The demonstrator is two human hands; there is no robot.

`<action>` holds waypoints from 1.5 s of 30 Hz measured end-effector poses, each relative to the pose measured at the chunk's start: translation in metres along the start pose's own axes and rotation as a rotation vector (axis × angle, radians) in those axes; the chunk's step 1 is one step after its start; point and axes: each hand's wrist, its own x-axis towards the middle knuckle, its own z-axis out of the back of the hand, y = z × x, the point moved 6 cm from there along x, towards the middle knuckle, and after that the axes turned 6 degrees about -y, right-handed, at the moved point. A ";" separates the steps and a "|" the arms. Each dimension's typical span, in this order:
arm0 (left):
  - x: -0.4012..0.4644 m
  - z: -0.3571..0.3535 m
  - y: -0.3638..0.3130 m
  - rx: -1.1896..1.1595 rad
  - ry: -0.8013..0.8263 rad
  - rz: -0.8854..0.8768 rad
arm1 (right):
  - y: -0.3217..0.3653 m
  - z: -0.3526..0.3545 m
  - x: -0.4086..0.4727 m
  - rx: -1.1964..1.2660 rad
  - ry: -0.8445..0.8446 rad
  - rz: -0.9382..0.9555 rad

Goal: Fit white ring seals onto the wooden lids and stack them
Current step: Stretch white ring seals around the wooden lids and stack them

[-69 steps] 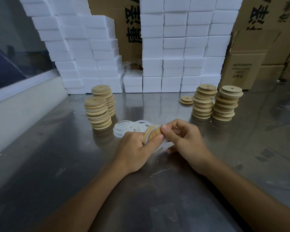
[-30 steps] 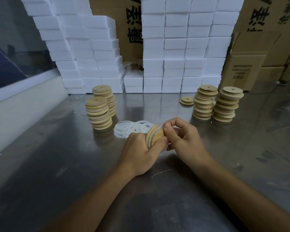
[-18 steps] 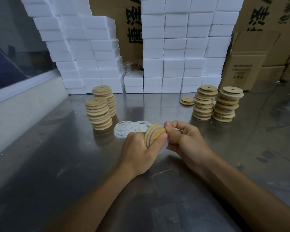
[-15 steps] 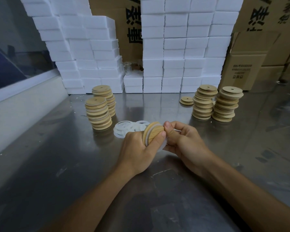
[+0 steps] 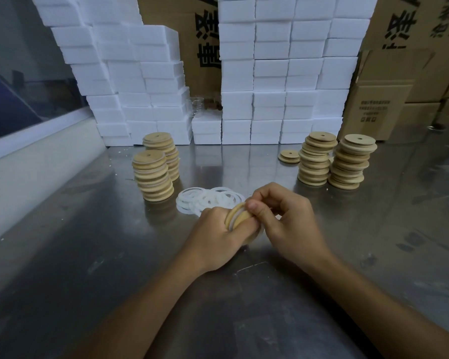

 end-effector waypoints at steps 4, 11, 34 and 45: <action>-0.001 0.004 -0.008 0.100 -0.101 -0.138 | -0.007 -0.002 0.001 0.107 -0.014 -0.107; -0.001 0.007 -0.013 0.107 -0.120 -0.201 | -0.019 -0.007 0.006 0.281 0.029 -0.289; 0.002 0.013 -0.014 -0.067 -0.179 -0.154 | -0.029 -0.016 -0.001 0.480 0.049 -0.614; 0.006 0.011 0.001 -0.145 -0.180 -0.052 | -0.032 -0.018 -0.004 0.491 0.115 -0.616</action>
